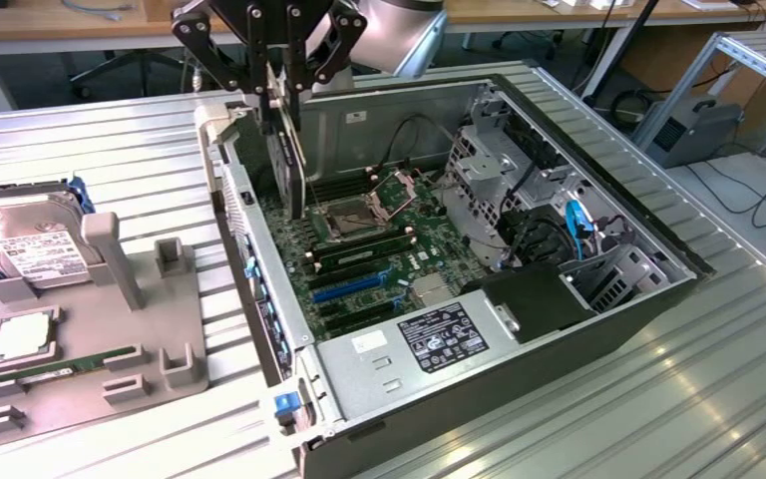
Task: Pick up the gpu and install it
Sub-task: 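Pick up the gpu and move the gpu toward the slot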
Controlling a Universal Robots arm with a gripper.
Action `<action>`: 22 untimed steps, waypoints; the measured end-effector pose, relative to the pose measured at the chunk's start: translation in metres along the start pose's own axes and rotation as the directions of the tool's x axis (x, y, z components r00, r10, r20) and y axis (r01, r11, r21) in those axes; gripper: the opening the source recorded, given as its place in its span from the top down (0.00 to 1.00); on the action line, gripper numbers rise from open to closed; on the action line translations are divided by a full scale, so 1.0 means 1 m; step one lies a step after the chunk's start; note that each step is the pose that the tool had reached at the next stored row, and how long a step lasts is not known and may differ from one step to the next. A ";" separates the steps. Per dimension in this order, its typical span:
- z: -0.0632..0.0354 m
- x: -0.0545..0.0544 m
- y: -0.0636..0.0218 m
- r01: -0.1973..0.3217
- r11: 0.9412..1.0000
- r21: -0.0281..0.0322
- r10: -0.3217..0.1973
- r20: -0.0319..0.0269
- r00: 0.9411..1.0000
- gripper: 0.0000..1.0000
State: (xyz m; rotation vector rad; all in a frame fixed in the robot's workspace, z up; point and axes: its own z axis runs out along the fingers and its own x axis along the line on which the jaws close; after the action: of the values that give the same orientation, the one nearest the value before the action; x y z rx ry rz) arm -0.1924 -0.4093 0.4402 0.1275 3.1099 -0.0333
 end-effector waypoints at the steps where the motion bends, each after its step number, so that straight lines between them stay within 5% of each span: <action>1: 0.0000 -0.001 0.0001 0.000 1.000 0.000 0.000 0.000 1.000 0.73; 22: 0.0010 -0.027 0.0022 0.000 1.000 0.000 0.000 0.000 1.000 0.73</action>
State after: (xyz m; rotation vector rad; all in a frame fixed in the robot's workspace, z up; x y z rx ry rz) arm -0.1654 -0.4093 0.4400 0.1274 3.1099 -0.0334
